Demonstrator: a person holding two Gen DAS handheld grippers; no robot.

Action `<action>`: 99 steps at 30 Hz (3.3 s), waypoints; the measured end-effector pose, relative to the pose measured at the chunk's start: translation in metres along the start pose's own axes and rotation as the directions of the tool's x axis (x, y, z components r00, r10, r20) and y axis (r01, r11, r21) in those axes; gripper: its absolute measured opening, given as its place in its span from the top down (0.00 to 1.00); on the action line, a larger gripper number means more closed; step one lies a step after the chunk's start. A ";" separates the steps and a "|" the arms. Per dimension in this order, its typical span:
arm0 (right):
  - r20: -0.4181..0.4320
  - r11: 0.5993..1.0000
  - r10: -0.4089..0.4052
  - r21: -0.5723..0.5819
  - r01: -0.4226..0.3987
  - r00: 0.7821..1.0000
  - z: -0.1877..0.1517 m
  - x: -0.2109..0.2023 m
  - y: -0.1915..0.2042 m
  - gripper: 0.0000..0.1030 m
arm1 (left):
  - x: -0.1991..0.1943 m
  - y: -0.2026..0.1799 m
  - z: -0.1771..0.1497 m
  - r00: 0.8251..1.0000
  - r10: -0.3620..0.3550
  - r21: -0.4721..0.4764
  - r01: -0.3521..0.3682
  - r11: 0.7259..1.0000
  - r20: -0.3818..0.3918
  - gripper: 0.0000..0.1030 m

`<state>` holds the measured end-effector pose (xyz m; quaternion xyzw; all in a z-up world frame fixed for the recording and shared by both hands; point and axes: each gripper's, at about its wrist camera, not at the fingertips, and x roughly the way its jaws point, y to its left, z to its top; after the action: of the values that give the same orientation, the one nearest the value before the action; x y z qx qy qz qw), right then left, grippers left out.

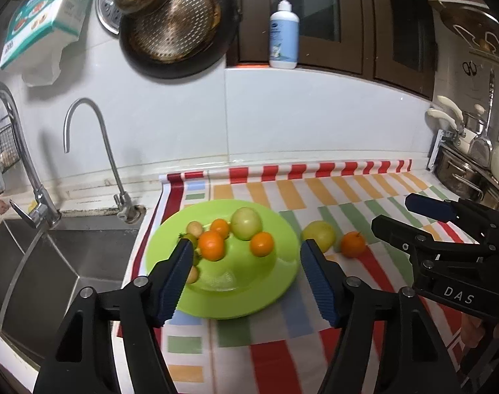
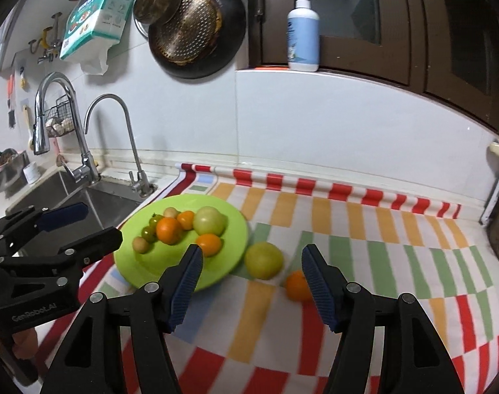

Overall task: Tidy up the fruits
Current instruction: 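Withdraw both open tools toward the yellow-green fruit and last orange, then grasp the large yellow-green fruit with the left tool while the right tool grasps the last orange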

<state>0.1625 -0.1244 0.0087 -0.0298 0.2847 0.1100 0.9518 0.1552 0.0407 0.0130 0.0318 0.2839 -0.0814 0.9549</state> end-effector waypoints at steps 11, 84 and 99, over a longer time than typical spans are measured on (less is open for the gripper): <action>0.010 1.000 -0.005 -0.023 0.005 1.000 -0.011 -0.017 -0.041 0.39 | 0.000 -0.046 -0.001 0.999 -0.002 0.033 0.000 0.999 0.041 0.25; -0.229 0.998 0.044 0.055 -0.032 0.972 -0.044 0.096 -0.096 0.59 | 0.151 -0.090 0.001 0.969 -0.135 0.232 0.182 0.955 -0.206 0.51; -0.148 0.998 0.054 0.052 -0.047 0.987 -0.031 0.057 -0.082 0.59 | 0.090 -0.073 0.005 0.988 -0.098 0.150 0.115 0.982 -0.118 0.51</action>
<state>0.2108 -0.1970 -0.0487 -0.0079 0.3586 0.1245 0.9251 0.2196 -0.0443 -0.0331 0.0956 0.3303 -0.1524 0.9266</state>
